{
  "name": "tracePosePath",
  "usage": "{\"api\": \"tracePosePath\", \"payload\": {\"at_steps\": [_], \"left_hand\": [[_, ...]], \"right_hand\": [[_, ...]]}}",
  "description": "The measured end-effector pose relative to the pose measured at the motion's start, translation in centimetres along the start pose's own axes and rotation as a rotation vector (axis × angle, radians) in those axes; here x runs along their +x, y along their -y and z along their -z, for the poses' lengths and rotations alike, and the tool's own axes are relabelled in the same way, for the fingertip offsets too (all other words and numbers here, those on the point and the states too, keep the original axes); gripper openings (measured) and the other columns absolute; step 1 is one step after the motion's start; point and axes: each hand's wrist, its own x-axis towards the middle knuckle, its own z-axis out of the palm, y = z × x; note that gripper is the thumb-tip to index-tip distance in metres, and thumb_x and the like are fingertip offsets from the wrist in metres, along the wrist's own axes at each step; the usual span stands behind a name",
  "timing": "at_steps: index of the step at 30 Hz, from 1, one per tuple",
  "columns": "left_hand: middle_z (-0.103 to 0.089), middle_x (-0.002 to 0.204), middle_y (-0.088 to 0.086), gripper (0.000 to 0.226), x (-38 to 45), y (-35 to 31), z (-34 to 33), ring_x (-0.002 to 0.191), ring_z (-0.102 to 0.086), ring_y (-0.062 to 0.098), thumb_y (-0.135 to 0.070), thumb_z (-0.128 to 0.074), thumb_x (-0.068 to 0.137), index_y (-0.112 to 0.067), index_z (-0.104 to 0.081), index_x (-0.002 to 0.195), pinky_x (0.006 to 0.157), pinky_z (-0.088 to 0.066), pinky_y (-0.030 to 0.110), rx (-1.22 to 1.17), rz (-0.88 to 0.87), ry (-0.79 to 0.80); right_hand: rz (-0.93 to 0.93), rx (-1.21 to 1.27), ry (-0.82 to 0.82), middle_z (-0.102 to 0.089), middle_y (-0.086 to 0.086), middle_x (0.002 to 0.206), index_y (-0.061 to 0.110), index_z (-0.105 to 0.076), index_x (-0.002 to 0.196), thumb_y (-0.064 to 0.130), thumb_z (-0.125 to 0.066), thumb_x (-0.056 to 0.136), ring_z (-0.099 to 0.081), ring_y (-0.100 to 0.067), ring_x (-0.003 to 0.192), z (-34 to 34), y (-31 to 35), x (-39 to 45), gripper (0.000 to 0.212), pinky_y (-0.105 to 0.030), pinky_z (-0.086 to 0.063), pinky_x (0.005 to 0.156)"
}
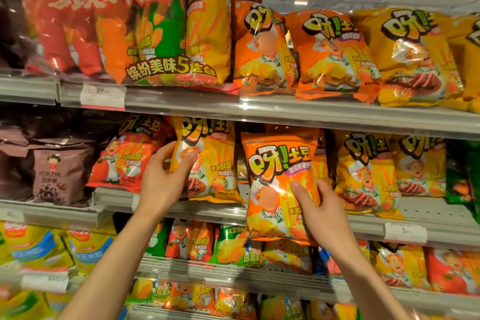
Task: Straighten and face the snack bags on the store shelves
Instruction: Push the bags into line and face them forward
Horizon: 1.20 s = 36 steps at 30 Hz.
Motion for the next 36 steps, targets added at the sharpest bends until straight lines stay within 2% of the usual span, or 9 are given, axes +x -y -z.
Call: {"api": "tracePosePath", "payload": {"at_steps": [3, 6, 10, 15, 19, 23, 26, 31, 36], "left_hand": [[-0.059, 0.138, -0.012, 0.069, -0.8, 0.7, 2.9, 0.127, -0.054, 0.009, -0.064, -0.071, 0.084, -0.03, -0.055, 0.142, 0.106, -0.044, 0.035, 0.008, 0.005, -0.039], [-0.062, 0.138, -0.008, 0.071, -1.1, 1.6, 5.5, 0.128, -0.057, 0.014, -0.069, -0.071, 0.08, -0.032, -0.058, 0.139, 0.111, -0.045, 0.046, 0.013, 0.019, -0.083], [-0.064, 0.135, -0.011, 0.07, -1.7, 2.3, 7.8, 0.124, -0.062, 0.016, -0.074, -0.075, 0.074, -0.041, -0.06, 0.134, 0.105, -0.051, 0.052, -0.025, 0.058, -0.101], [-0.057, 0.144, -0.01, 0.064, -2.7, 2.5, 8.1, 0.132, -0.052, 0.012, -0.059, -0.073, 0.083, -0.032, -0.057, 0.139, 0.114, -0.042, 0.042, 0.006, 0.046, -0.108], [-0.051, 0.15, -0.008, 0.067, -3.1, 2.4, 7.2, 0.138, -0.046, 0.013, -0.056, -0.072, 0.085, -0.029, -0.054, 0.143, 0.114, -0.038, 0.037, -0.004, 0.059, -0.086], [-0.05, 0.152, -0.005, 0.071, -3.0, 2.5, 6.2, 0.14, -0.044, 0.015, -0.059, -0.07, 0.083, -0.028, -0.052, 0.145, 0.114, -0.037, 0.037, -0.008, 0.061, -0.071], [-0.05, 0.151, -0.004, 0.072, -2.8, 2.4, 5.7, 0.138, -0.046, 0.015, -0.06, -0.069, 0.083, -0.028, -0.052, 0.145, 0.108, -0.037, 0.033, -0.016, 0.068, -0.08], [-0.053, 0.147, -0.006, 0.071, -2.8, 2.1, 5.9, 0.135, -0.048, 0.014, -0.058, -0.071, 0.083, -0.028, -0.053, 0.144, 0.11, -0.04, 0.037, -0.023, 0.075, -0.076], [-0.05, 0.15, -0.006, 0.069, -3.0, 2.1, 5.7, 0.139, -0.044, 0.014, -0.055, -0.07, 0.086, -0.028, -0.051, 0.146, 0.106, -0.037, 0.031, -0.016, 0.071, -0.067]], "right_hand": [[0.037, -0.034, -0.006, -0.035, 0.003, 0.162, 0.021, -0.03, 0.158, 0.062, -0.053, 0.094, -0.033, -0.018, 0.148, -1.8, 1.4, 0.0, 0.079, -0.034, -0.03, 0.115], [0.065, -0.058, -0.019, -0.039, -0.002, 0.16, 0.018, -0.032, 0.157, 0.059, -0.051, 0.096, -0.036, -0.022, 0.147, -4.3, 2.9, 1.0, 0.076, -0.036, -0.03, 0.116], [0.063, -0.047, -0.021, -0.044, -0.008, 0.156, 0.013, -0.033, 0.156, 0.056, -0.046, 0.101, -0.041, -0.028, 0.143, -8.0, 4.1, 3.7, 0.071, -0.037, -0.033, 0.114], [0.021, -0.029, -0.015, -0.043, -0.015, 0.156, 0.007, -0.028, 0.156, 0.057, -0.036, 0.103, -0.041, -0.033, 0.142, -11.7, 3.8, 6.8, 0.073, -0.044, -0.035, 0.116], [0.117, -0.106, -0.053, -0.034, -0.016, 0.16, 0.008, -0.024, 0.158, 0.052, -0.034, 0.105, -0.034, -0.03, 0.146, -12.5, 3.6, 6.5, 0.069, -0.04, -0.03, 0.118], [0.366, -0.262, -0.023, -0.018, -0.011, 0.165, 0.019, -0.015, 0.16, 0.055, -0.038, 0.103, -0.02, -0.026, 0.152, -11.4, 3.2, 5.0, 0.071, -0.039, -0.024, 0.121], [0.367, -0.353, 0.107, -0.004, -0.007, 0.168, 0.031, -0.012, 0.16, 0.064, -0.043, 0.098, -0.012, -0.026, 0.155, -11.0, 2.1, 4.6, 0.077, -0.043, -0.025, 0.122], [0.365, -0.335, 0.054, -0.014, -0.009, 0.165, 0.027, -0.026, 0.157, 0.061, -0.045, 0.099, -0.019, -0.029, 0.152, -11.6, 2.1, 5.7, 0.07, -0.041, -0.028, 0.12], [0.339, -0.432, -0.041, -0.018, -0.019, 0.162, 0.023, -0.031, 0.156, 0.053, -0.041, 0.103, -0.022, -0.037, 0.15, -12.3, 1.5, 5.8, 0.061, -0.043, -0.029, 0.118]]}}
